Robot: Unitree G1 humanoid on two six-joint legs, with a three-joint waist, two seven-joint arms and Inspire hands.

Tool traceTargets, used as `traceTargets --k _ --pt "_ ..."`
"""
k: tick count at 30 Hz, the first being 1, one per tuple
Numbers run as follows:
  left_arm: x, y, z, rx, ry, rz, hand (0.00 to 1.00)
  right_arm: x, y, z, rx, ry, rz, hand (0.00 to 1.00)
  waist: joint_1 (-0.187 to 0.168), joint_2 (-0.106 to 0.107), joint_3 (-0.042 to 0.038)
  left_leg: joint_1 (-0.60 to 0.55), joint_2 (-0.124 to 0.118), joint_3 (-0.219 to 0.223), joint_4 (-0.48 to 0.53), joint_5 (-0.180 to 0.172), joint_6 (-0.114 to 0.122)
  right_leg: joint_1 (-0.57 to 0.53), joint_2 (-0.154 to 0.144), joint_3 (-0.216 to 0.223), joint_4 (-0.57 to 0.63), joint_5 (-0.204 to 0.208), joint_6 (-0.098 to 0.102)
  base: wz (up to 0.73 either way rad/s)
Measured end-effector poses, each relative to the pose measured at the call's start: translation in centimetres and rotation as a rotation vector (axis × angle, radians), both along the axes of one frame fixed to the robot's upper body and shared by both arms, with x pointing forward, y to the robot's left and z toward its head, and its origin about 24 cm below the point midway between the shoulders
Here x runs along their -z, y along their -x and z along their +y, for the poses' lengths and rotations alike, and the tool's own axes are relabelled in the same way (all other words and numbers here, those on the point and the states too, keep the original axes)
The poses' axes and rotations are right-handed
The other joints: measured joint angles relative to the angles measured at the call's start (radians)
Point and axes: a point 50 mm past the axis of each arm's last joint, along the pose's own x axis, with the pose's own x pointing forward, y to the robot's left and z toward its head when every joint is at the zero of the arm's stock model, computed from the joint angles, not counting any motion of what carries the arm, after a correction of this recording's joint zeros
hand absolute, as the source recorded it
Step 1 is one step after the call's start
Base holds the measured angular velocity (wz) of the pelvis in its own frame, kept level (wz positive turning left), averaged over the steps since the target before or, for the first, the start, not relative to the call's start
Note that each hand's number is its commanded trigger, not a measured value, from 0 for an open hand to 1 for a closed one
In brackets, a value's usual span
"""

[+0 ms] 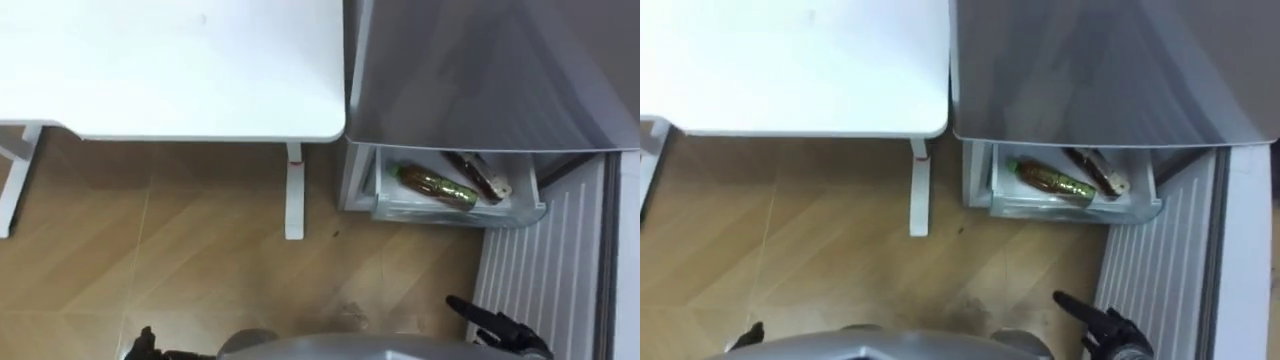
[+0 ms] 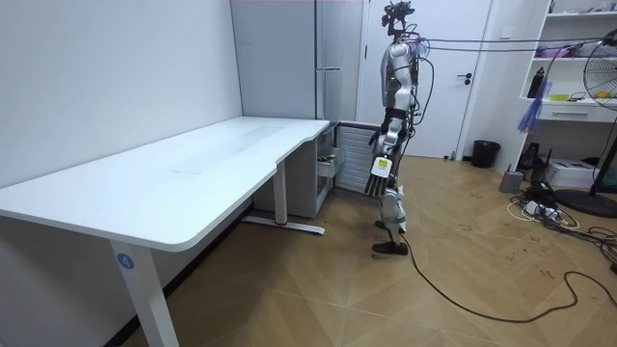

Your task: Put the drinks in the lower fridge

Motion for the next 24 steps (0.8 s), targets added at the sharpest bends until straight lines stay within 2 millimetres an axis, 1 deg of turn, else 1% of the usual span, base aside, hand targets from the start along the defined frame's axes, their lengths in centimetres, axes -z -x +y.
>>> traceTargets --k 3,5,6,8,10,11,13,20,24 --pt "0.0 -0.1 -0.1 0.014 -0.012 -0.002 0.0 0.2 1.1 0.5 -0.051 -0.003 0.039 0.0 -0.002 0.003 0.0012 0.033 -0.005 0.001 -0.029 0.0 0.0 0.037 0.002 0.001 -0.046 0.015 0.01 -0.09" --pt "0.0 0.0 -0.2 0.004 -0.011 -0.004 0.0 0.3 1.4 0.9 -0.083 -0.008 0.054 0.0 -0.001 0.005 0.0015 0.044 -0.008 0.001 -0.035 0.0 0.0 0.045 0.001 0.008 -0.052 0.02 0.015 -0.08" --pt "0.0 0.0 -0.2 0.002 -0.011 -0.001 0.0 0.4 1.4 1.2 -0.122 -0.008 0.065 0.0 -0.003 0.004 0.002 0.054 -0.011 0.0 -0.041 0.0 0.0 0.052 0.001 0.025 -0.06 0.021 0.016 -0.17" --pt "0.0 0.1 -0.1 -0.012 -0.012 -0.002 0.0 0.5 1.3 1.5 -0.178 -0.006 0.074 0.0 -0.002 0.006 0.0043 0.068 -0.011 -0.001 -0.052 0.0 0.001 0.061 0.002 0.03 -0.061 0.022 0.018 -0.1" --pt "0.0 0.2 0.0 -0.014 -0.011 0.0 0.0 0.6 1.3 1.8 -0.229 -0.009 0.087 0.0 -0.011 0.001 0.0091 0.079 -0.013 0.0 -0.052 0.0 0.001 0.071 0.001 0.042 -0.06 0.022 0.018 0.0" --pt "0.0 0.2 0.0 -0.014 -0.011 0.001 0.0 0.6 1.3 1.9 -0.238 -0.011 0.086 0.0 -0.014 0.003 0.0083 0.079 -0.013 0.0 -0.052 0.0 0.001 0.071 0.001 0.045 -0.061 0.022 0.018 0.0" --pt "0.1 0.5 -0.1 -0.003 -0.008 0.022 0.0 0.6 1.4 1.9 -0.246 -0.014 0.088 0.0 -0.023 0.002 0.0089 0.079 -0.013 0.0 -0.052 0.0 0.001 0.07 0.002 0.052 -0.061 0.022 0.018 -0.05" --pt "0.3 1.4 -0.1 -0.016 0.019 0.072 0.0 0.6 1.8 1.9 -0.211 -0.055 0.097 0.0 -0.028 0.001 0.0086 0.078 -0.013 0.002 -0.049 0.0 0.001 0.068 0.002 0.056 -0.059 0.022 0.018 -0.01" --pt "0.4 2.0 -0.1 0.049 0.014 0.123 0.0 0.6 1.7 1.9 -0.213 -0.059 0.099 0.0 -0.024 0.0 0.0078 0.077 -0.012 0.004 -0.037 0.0 0.001 0.065 0.002 0.052 -0.054 0.023 0.018 0.0"
